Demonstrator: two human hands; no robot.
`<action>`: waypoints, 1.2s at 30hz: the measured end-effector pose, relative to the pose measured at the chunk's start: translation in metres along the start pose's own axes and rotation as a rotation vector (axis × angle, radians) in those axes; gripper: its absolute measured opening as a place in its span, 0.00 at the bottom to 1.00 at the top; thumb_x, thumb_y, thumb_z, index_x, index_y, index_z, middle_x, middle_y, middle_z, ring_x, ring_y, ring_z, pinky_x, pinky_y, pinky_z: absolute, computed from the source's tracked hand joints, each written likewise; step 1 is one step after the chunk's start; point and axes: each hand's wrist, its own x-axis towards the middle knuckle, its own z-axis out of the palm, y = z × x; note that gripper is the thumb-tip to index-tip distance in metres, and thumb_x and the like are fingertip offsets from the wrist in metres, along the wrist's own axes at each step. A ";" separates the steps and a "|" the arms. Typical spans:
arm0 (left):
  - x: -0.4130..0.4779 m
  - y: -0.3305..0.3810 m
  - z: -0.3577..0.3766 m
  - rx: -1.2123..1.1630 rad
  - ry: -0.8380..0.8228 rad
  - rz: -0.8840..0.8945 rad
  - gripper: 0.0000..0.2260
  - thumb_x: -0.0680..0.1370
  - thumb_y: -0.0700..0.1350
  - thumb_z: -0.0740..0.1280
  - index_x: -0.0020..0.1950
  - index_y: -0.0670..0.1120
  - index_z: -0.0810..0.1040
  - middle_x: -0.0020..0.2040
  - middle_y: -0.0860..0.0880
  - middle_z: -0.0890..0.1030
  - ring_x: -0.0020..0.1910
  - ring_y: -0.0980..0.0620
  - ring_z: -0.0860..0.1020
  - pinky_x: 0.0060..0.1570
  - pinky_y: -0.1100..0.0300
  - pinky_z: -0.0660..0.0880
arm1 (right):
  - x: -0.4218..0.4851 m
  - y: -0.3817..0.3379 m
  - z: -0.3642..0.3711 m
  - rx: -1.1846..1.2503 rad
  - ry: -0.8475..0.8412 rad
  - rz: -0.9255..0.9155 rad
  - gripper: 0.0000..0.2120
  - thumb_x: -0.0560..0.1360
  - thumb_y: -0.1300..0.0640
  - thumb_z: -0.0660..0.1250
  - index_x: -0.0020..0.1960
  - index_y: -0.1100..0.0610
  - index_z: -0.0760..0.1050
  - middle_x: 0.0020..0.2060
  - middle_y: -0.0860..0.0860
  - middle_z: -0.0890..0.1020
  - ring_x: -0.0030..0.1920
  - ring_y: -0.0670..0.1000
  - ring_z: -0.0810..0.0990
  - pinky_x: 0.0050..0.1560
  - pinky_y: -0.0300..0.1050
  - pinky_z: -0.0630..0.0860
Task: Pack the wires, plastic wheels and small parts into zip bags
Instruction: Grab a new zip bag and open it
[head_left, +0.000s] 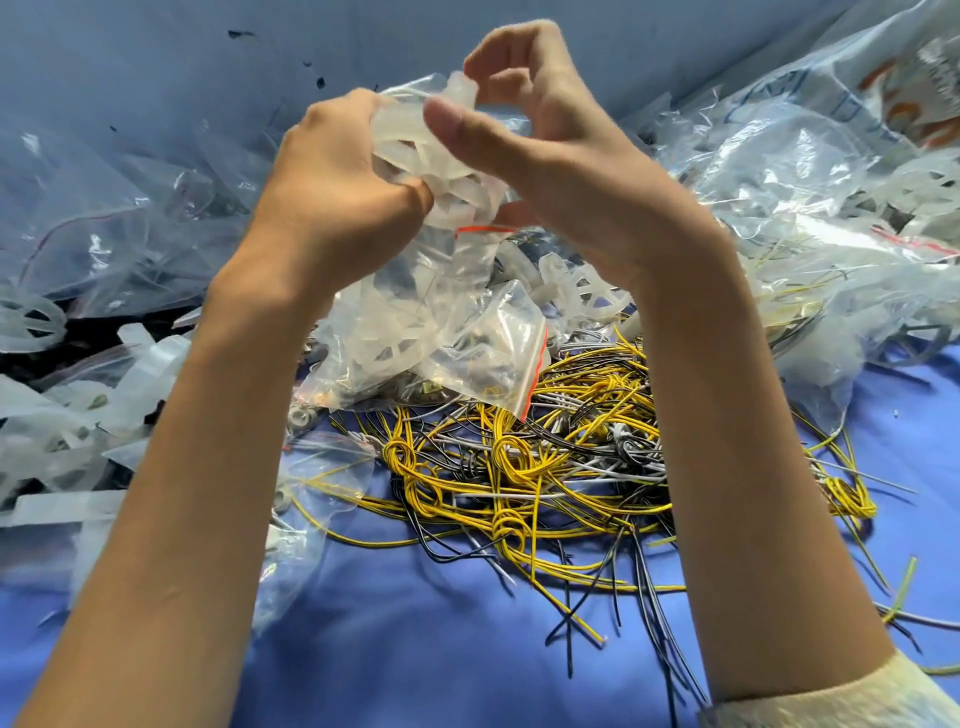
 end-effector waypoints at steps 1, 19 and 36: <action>0.000 0.000 0.000 -0.007 0.002 0.003 0.16 0.72 0.40 0.65 0.59 0.50 0.76 0.47 0.52 0.81 0.46 0.53 0.78 0.44 0.64 0.72 | 0.000 0.000 -0.002 0.056 -0.005 0.001 0.18 0.76 0.56 0.68 0.59 0.54 0.61 0.59 0.55 0.70 0.46 0.49 0.80 0.39 0.48 0.81; -0.001 -0.001 -0.006 0.082 -0.159 0.108 0.24 0.73 0.38 0.70 0.67 0.52 0.73 0.54 0.55 0.74 0.54 0.61 0.73 0.38 0.80 0.67 | 0.004 0.008 0.000 -0.429 0.016 0.168 0.34 0.67 0.46 0.74 0.68 0.52 0.66 0.56 0.48 0.77 0.54 0.47 0.78 0.50 0.42 0.77; -0.003 0.005 0.000 0.100 -0.039 0.126 0.24 0.70 0.32 0.60 0.64 0.46 0.75 0.59 0.47 0.77 0.58 0.53 0.75 0.49 0.67 0.73 | 0.006 0.011 0.009 -0.629 -0.183 0.082 0.32 0.67 0.46 0.75 0.68 0.50 0.68 0.59 0.44 0.79 0.49 0.41 0.80 0.49 0.35 0.75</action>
